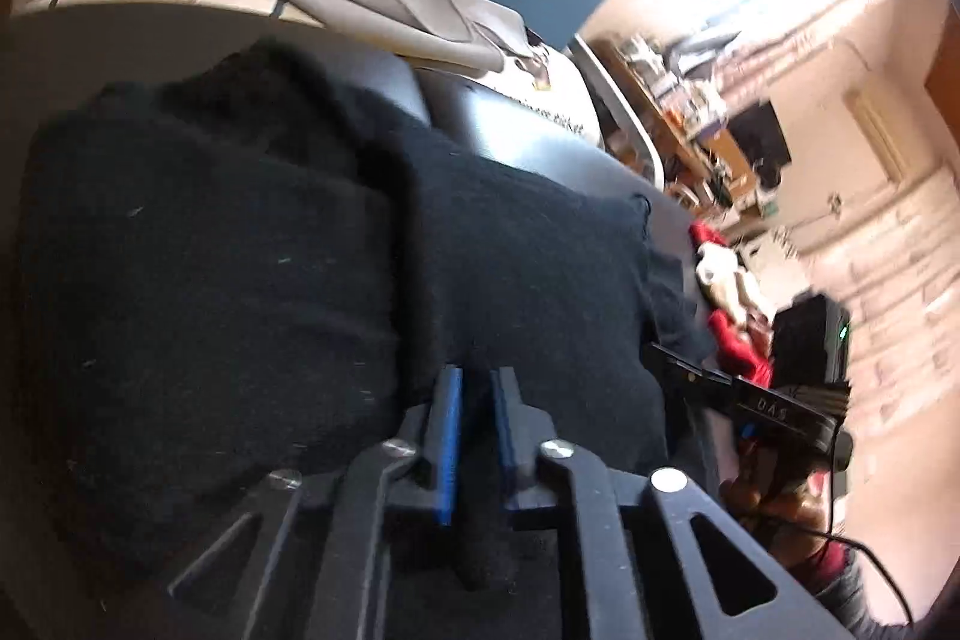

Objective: Fold clothes

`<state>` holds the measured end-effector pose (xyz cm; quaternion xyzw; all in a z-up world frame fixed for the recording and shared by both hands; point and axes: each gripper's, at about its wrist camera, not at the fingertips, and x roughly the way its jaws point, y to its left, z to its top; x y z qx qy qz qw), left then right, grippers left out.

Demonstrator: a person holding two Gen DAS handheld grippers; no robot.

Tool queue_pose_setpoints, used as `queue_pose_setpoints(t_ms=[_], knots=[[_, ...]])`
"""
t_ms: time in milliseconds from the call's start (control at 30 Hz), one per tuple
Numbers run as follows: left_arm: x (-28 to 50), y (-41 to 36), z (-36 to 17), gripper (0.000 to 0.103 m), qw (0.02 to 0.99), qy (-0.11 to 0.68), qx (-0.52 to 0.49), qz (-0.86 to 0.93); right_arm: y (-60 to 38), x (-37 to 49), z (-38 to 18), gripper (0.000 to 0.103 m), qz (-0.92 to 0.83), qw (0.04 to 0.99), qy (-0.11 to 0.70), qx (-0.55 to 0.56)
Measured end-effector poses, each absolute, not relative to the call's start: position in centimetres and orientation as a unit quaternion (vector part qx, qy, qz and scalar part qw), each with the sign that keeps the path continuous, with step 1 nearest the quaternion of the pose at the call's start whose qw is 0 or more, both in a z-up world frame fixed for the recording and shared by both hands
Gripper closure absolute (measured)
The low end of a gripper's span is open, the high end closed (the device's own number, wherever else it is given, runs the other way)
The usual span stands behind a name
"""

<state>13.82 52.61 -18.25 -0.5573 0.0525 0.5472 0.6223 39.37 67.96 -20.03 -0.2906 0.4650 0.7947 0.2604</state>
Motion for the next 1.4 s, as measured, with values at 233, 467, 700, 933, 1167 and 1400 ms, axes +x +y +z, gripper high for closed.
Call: queue_pose_setpoints(t_ms=[233,467,700,933,1167,1400], knots=[[13.8,50.8,-15.5,0.084,0.628,0.035,-0.536,0.563,66.8,41.0,-18.1,0.092,0.801,0.264,0.458,-0.282],[13.2,40.9,-12.0,0.08,0.629,0.035,-0.504,0.59,61.4,48.7,-16.2,0.048,0.795,0.256,0.485,-0.259],[11.8,28.6,-13.6,0.08,0.589,0.025,-0.515,0.622,55.1,58.5,-17.6,0.033,0.758,0.279,0.524,-0.27],[12.7,21.9,-16.5,0.079,0.568,0.023,-0.541,0.62,50.1,63.0,-20.2,0.032,0.75,0.246,0.568,-0.232],[15.0,19.7,-17.8,0.073,0.577,0.034,-0.547,0.606,48.3,61.1,-21.0,0.032,0.772,0.196,0.557,-0.238],[17.1,19.9,-18.5,0.067,0.598,-0.001,-0.539,0.593,47.9,60.7,-21.4,0.031,0.773,0.172,0.56,-0.242]])
